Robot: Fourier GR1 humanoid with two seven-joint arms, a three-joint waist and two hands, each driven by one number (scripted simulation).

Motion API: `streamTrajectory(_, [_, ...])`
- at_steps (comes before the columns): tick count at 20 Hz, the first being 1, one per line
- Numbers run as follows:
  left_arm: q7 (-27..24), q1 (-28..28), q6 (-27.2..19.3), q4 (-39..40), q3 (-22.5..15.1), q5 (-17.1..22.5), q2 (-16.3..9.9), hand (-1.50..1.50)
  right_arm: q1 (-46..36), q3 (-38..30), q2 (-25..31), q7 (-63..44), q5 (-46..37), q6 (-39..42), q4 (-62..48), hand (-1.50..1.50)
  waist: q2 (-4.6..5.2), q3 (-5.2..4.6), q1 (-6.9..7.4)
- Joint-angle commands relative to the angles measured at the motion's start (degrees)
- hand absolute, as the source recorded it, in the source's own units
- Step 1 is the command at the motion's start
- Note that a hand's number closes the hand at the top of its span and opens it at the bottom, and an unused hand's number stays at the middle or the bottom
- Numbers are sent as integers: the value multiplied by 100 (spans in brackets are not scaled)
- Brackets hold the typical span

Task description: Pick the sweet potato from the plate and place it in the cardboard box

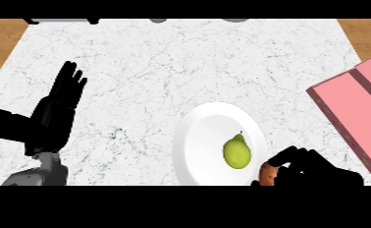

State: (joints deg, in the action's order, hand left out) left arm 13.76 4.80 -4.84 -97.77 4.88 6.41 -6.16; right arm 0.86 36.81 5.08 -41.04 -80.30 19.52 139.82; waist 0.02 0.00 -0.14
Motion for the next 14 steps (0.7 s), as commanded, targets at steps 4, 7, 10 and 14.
streamTrajectory(4, [-115, 145, 91, 216, 143, 97, -69, 0, -242, -2167, -130, 504, 1386, 687, 723, 150, 27, 6, 14])
streamTrajectory(7, [-101, 280, 50, 313, 148, 20, -104, 0, -408, -2949, -229, 962, 1653, 733, 434, 150, 33, 12, -13])
streamTrajectory(10, [-467, 46, 22, 453, -23, -93, 136, 0, -779, -4207, 122, 1585, 1899, 620, -75, 150, 23, 9, -21])
streamTrajectory(14, [168, 260, -102, 82, 17, -72, 3, 0, -1347, -5612, 816, 2371, 2482, 390, -1362, 150, 7, 10, 9])
